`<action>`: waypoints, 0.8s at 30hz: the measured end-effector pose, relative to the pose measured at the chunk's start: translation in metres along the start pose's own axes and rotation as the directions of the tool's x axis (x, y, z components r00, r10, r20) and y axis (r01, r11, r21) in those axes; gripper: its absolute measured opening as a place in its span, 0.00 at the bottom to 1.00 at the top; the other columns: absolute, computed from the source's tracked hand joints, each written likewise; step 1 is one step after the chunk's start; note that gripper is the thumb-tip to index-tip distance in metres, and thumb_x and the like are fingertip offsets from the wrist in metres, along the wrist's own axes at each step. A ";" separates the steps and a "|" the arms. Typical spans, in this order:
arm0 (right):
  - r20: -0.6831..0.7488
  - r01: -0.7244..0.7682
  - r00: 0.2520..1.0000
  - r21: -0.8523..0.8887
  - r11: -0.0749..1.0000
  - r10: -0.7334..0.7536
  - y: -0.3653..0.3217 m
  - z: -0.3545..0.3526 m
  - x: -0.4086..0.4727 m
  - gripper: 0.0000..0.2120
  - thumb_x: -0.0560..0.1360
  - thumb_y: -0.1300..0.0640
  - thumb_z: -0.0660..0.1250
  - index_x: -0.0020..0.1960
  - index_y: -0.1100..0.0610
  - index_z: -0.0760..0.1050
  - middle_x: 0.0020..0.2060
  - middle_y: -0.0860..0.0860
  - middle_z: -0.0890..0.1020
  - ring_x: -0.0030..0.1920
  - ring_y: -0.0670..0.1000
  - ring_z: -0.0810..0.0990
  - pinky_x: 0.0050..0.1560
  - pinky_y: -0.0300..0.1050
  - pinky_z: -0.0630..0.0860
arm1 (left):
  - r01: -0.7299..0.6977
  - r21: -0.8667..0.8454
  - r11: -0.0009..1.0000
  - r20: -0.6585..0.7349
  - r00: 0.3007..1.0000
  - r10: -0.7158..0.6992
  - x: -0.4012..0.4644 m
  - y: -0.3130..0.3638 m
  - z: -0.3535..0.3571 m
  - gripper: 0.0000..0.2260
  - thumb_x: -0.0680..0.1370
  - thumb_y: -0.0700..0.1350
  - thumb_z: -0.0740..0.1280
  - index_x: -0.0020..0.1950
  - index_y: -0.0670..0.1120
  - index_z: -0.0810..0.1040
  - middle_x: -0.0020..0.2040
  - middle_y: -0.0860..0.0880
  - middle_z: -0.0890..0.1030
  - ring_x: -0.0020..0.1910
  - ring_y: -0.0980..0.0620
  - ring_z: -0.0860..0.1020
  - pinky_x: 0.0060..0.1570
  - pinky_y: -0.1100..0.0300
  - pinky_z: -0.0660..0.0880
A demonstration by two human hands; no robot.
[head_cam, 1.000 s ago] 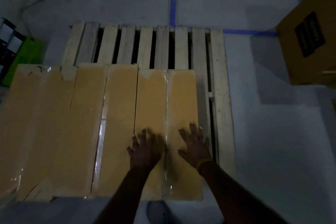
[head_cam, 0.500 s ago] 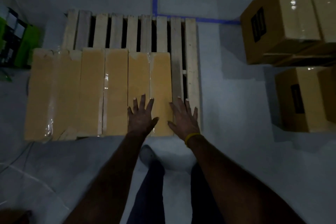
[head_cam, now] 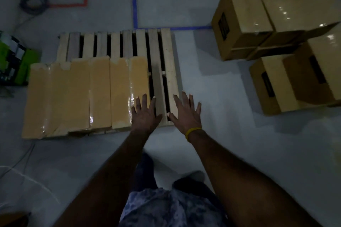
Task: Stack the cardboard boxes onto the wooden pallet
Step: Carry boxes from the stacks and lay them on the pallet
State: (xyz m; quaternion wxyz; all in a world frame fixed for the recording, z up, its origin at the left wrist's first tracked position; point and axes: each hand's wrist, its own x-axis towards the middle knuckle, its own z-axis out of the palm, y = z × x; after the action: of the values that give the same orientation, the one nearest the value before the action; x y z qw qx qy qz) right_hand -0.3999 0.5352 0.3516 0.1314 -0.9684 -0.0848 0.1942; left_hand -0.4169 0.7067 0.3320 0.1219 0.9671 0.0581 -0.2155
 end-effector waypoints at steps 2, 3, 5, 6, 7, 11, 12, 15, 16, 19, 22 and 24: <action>-0.011 0.000 1.000 -0.010 1.000 -0.001 0.036 -0.016 -0.027 0.36 0.81 0.40 0.58 0.81 0.47 0.46 0.81 0.51 0.42 0.79 0.57 0.37 0.75 0.69 0.39 | -0.015 -0.002 1.000 -0.012 1.000 0.015 -0.016 0.039 0.007 0.35 0.81 0.62 0.58 0.82 0.52 0.46 0.82 0.43 0.42 0.80 0.37 0.42 0.75 0.37 0.50; -0.020 -0.002 1.000 -0.018 1.000 0.001 0.054 -0.022 -0.040 0.35 0.81 0.40 0.58 0.81 0.47 0.45 0.81 0.51 0.41 0.79 0.57 0.37 0.75 0.68 0.38 | -0.024 -0.009 1.000 -0.025 0.999 0.023 -0.023 0.059 0.011 0.35 0.81 0.62 0.59 0.82 0.51 0.47 0.82 0.43 0.42 0.80 0.37 0.42 0.75 0.37 0.51; -0.039 -0.013 0.999 -0.042 0.999 0.012 0.091 -0.036 -0.067 0.35 0.81 0.41 0.58 0.82 0.48 0.45 0.81 0.51 0.41 0.79 0.58 0.37 0.75 0.69 0.39 | -0.040 -0.020 0.999 -0.038 0.999 0.039 -0.035 0.100 0.019 0.35 0.81 0.62 0.60 0.82 0.51 0.48 0.82 0.43 0.43 0.80 0.36 0.43 0.75 0.36 0.52; -0.048 -0.013 0.999 -0.055 0.998 0.011 0.106 -0.040 -0.075 0.36 0.81 0.41 0.58 0.82 0.48 0.45 0.81 0.51 0.41 0.79 0.58 0.38 0.74 0.69 0.40 | -0.041 -0.028 0.999 -0.035 0.999 0.040 -0.037 0.115 0.023 0.35 0.80 0.62 0.60 0.82 0.52 0.48 0.82 0.43 0.43 0.80 0.37 0.42 0.75 0.36 0.51; -0.063 -0.030 0.998 -0.062 0.998 0.026 0.128 -0.046 -0.086 0.36 0.81 0.41 0.59 0.82 0.48 0.45 0.81 0.51 0.42 0.80 0.58 0.38 0.75 0.70 0.41 | -0.058 -0.031 0.998 -0.034 0.998 0.057 -0.041 0.139 0.028 0.36 0.80 0.63 0.59 0.82 0.52 0.47 0.82 0.43 0.43 0.80 0.37 0.42 0.75 0.36 0.51; -0.056 -0.125 0.991 -0.039 0.991 0.123 0.199 -0.072 -0.113 0.36 0.80 0.39 0.58 0.81 0.46 0.45 0.81 0.50 0.41 0.80 0.58 0.40 0.75 0.69 0.43 | -0.130 -0.036 0.991 -0.015 0.991 0.130 -0.049 0.215 0.036 0.36 0.80 0.64 0.58 0.82 0.52 0.47 0.82 0.43 0.43 0.80 0.37 0.44 0.75 0.36 0.51; -0.062 -0.140 0.988 -0.026 0.990 0.138 0.213 -0.078 -0.117 0.36 0.80 0.38 0.58 0.81 0.46 0.45 0.81 0.50 0.42 0.80 0.58 0.40 0.75 0.69 0.43 | -0.149 -0.028 0.988 -0.017 0.989 0.149 -0.049 0.231 0.036 0.35 0.80 0.64 0.58 0.82 0.52 0.47 0.82 0.43 0.44 0.80 0.37 0.44 0.75 0.36 0.51; -0.070 -0.188 0.980 0.005 0.982 0.188 0.254 -0.096 -0.125 0.36 0.81 0.38 0.57 0.81 0.46 0.45 0.81 0.50 0.42 0.80 0.58 0.40 0.75 0.68 0.42 | -0.201 -0.012 0.980 -0.016 0.980 0.201 -0.039 0.275 0.034 0.35 0.81 0.63 0.58 0.82 0.52 0.47 0.82 0.42 0.44 0.80 0.36 0.44 0.75 0.37 0.52; -0.072 -0.208 0.975 0.017 0.978 0.209 0.266 -0.101 -0.125 0.35 0.81 0.38 0.57 0.81 0.45 0.45 0.81 0.50 0.42 0.80 0.57 0.39 0.75 0.67 0.42 | -0.216 -0.002 0.976 -0.018 0.976 0.216 -0.033 0.288 0.032 0.35 0.81 0.63 0.58 0.82 0.52 0.48 0.82 0.42 0.44 0.80 0.36 0.44 0.75 0.37 0.52; -0.081 -0.266 0.960 0.039 0.963 0.268 0.302 -0.119 -0.120 0.35 0.81 0.38 0.57 0.81 0.45 0.45 0.81 0.50 0.42 0.80 0.57 0.39 0.75 0.68 0.42 | -0.267 0.034 0.963 -0.014 0.963 0.268 -0.009 0.326 0.028 0.34 0.81 0.63 0.57 0.82 0.52 0.48 0.82 0.42 0.43 0.80 0.36 0.43 0.76 0.37 0.53; -0.091 -0.316 0.944 0.018 0.948 0.317 0.338 -0.140 -0.106 0.36 0.80 0.37 0.57 0.81 0.46 0.45 0.81 0.50 0.42 0.80 0.58 0.39 0.74 0.68 0.44 | -0.312 0.034 0.950 -0.007 0.950 0.312 0.023 0.368 0.022 0.34 0.81 0.63 0.58 0.82 0.52 0.48 0.82 0.42 0.42 0.80 0.36 0.42 0.75 0.37 0.51; -0.096 -0.344 0.934 0.006 0.939 0.343 0.361 -0.156 -0.094 0.36 0.80 0.37 0.57 0.81 0.46 0.45 0.81 0.51 0.42 0.80 0.58 0.39 0.74 0.69 0.45 | -0.342 0.027 0.939 -0.002 0.940 0.342 0.045 0.396 0.018 0.34 0.81 0.62 0.58 0.82 0.52 0.48 0.82 0.43 0.42 0.80 0.36 0.41 0.75 0.37 0.50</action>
State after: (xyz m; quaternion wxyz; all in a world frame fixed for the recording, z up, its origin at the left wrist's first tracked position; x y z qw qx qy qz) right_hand -0.3824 0.1374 0.4203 0.0940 -0.9772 0.0912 0.1671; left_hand -0.3182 0.3227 0.3800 0.1447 0.9647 -0.1130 -0.1887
